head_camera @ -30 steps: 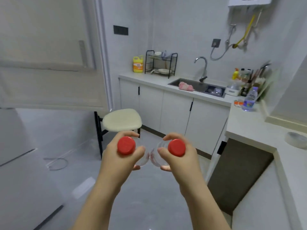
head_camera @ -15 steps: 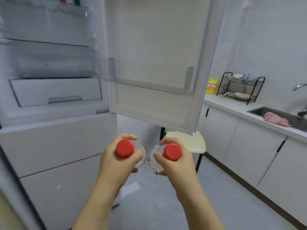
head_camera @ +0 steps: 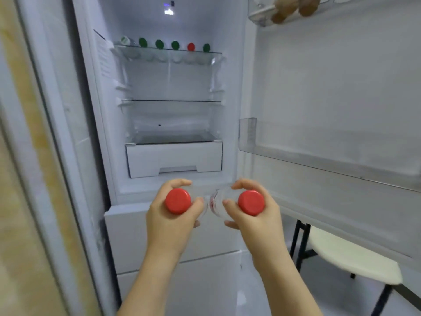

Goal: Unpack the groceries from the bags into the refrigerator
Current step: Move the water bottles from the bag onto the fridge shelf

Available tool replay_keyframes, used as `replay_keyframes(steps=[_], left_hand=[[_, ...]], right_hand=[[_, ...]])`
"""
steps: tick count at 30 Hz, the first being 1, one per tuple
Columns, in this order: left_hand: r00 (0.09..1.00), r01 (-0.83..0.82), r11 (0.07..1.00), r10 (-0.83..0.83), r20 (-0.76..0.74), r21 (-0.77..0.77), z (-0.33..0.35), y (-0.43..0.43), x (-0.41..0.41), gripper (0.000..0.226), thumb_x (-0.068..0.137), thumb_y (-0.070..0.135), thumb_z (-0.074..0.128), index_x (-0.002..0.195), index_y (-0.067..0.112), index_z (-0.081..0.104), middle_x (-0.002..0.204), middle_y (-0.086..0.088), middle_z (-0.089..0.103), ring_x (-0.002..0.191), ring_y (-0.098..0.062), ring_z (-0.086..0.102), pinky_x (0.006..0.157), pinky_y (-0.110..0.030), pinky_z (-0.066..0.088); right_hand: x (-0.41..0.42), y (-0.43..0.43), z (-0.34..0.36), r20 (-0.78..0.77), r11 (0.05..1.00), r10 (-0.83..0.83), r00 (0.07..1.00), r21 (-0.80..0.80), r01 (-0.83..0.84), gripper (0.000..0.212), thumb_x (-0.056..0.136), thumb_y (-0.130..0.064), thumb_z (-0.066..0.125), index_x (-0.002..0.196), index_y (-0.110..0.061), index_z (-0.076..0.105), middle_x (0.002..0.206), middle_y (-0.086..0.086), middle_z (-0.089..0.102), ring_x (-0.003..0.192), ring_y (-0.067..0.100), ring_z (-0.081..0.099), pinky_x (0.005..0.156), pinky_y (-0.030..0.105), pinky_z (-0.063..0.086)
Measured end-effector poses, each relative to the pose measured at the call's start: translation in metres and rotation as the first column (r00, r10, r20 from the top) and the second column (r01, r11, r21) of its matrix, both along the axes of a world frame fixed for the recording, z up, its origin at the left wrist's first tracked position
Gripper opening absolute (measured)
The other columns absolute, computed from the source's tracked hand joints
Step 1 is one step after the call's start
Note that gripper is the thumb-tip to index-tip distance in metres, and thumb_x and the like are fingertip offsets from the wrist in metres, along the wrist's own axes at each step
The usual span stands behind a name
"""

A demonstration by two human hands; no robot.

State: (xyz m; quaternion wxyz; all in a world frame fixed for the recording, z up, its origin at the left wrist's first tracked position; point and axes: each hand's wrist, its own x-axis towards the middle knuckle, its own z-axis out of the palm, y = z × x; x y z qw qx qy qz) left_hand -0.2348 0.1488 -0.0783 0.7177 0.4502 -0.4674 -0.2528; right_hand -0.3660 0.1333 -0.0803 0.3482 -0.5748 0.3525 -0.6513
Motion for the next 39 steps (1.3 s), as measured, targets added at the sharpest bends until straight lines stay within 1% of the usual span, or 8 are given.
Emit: replay_keyframes(steps=[4, 10, 12, 15, 22, 29, 33, 39], left_hand=[[0.997, -0.081, 0.991, 0.078, -0.030, -0.105, 0.018, -0.021, 0.027, 0.025, 0.063, 0.017, 0.073, 0.080, 0.033, 0.063, 0.076, 0.029, 0.060, 0.068, 0.002, 0.059, 0.060, -0.042, 0.059], [0.982, -0.186, 0.951, 0.177, -0.062, -0.245, 0.042, -0.068, 0.055, 0.029, 0.065, 0.013, 0.072, 0.086, 0.031, 0.061, 0.083, 0.033, 0.060, 0.072, 0.006, 0.060, 0.069, -0.051, 0.057], [0.974, -0.225, 0.927, 0.216, -0.062, -0.299, 0.050, -0.088, 0.063, 0.029, 0.061, 0.024, 0.070, 0.086, 0.038, 0.063, 0.093, 0.031, 0.061, 0.091, -0.003, 0.062, 0.077, -0.054, 0.054], [0.968, -0.249, 0.887, 0.243, -0.067, -0.389, 0.064, -0.117, 0.074, 0.031, 0.056, 0.037, 0.068, 0.085, 0.045, 0.062, 0.102, 0.030, 0.060, 0.107, -0.018, 0.060, 0.084, -0.056, 0.050], [0.963, -0.239, 0.780, 0.266, -0.039, -0.579, 0.103, -0.194, 0.094, 0.042, 0.063, 0.022, 0.072, 0.091, 0.051, 0.059, 0.109, 0.030, 0.057, 0.109, -0.005, 0.056, 0.085, -0.057, 0.050], [0.943, -0.244, 0.628, 0.331, -0.030, -0.739, 0.146, -0.256, 0.114, 0.044, 0.063, 0.027, 0.069, 0.100, 0.046, 0.056, 0.112, 0.031, 0.054, 0.114, -0.002, 0.052, 0.082, -0.056, 0.052], [0.939, -0.227, 0.589, 0.343, -0.014, -0.775, 0.169, -0.285, 0.134, 0.046, 0.066, 0.023, 0.070, 0.100, 0.050, 0.055, 0.112, 0.033, 0.053, 0.115, -0.003, 0.052, 0.083, -0.055, 0.052], [0.947, -0.142, 0.552, 0.316, 0.049, -0.821, 0.196, -0.321, 0.170, 0.042, 0.065, 0.026, 0.068, 0.102, 0.039, 0.053, 0.111, 0.034, 0.053, 0.116, -0.005, 0.051, 0.082, -0.055, 0.053]], right_hand=[[0.031, -0.034, 0.012, 0.036, 0.995, 0.045, 0.998, -0.094, -0.042, 0.024, 0.064, -0.018, 0.068, 0.080, -0.035, 0.063, 0.084, -0.016, 0.061, 0.095, 0.021, 0.062, 0.087, 0.051, 0.051], [0.069, -0.086, 0.030, 0.091, 0.960, 0.121, 0.989, -0.264, -0.093, 0.023, 0.064, -0.033, 0.069, 0.085, -0.038, 0.063, 0.102, -0.012, 0.059, 0.113, 0.020, 0.055, 0.092, 0.056, 0.046], [0.078, -0.107, 0.038, 0.110, 0.943, 0.154, 0.982, -0.313, -0.113, 0.021, 0.064, -0.032, 0.069, 0.084, -0.038, 0.064, 0.111, -0.023, 0.058, 0.121, 0.009, 0.050, 0.093, 0.057, 0.045], [0.088, -0.142, 0.054, 0.148, 0.914, 0.186, 0.971, -0.388, -0.116, 0.022, 0.065, -0.031, 0.069, 0.083, -0.041, 0.063, 0.118, -0.024, 0.056, 0.123, 0.012, 0.049, 0.093, 0.059, 0.044], [0.106, -0.228, 0.102, 0.194, 0.790, 0.244, 0.950, -0.608, -0.079, 0.024, 0.070, -0.020, 0.070, 0.091, -0.029, 0.063, 0.125, -0.008, 0.055, 0.125, 0.018, 0.048, 0.091, 0.063, 0.043], [0.130, -0.287, 0.150, 0.214, 0.669, 0.311, 0.926, -0.741, -0.054, 0.029, 0.073, -0.022, 0.069, 0.091, -0.043, 0.061, 0.124, -0.015, 0.054, 0.126, 0.023, 0.046, 0.091, 0.064, 0.043], [0.146, -0.313, 0.169, 0.223, 0.624, 0.341, 0.913, -0.780, -0.043, 0.029, 0.074, -0.022, 0.070, 0.093, -0.042, 0.061, 0.123, -0.017, 0.054, 0.126, 0.023, 0.046, 0.089, 0.063, 0.045], [0.181, -0.352, 0.200, 0.255, 0.590, 0.330, 0.909, -0.807, 0.013, 0.029, 0.074, -0.021, 0.070, 0.091, -0.042, 0.061, 0.120, -0.021, 0.056, 0.129, 0.027, 0.043, 0.093, 0.065, 0.041]])
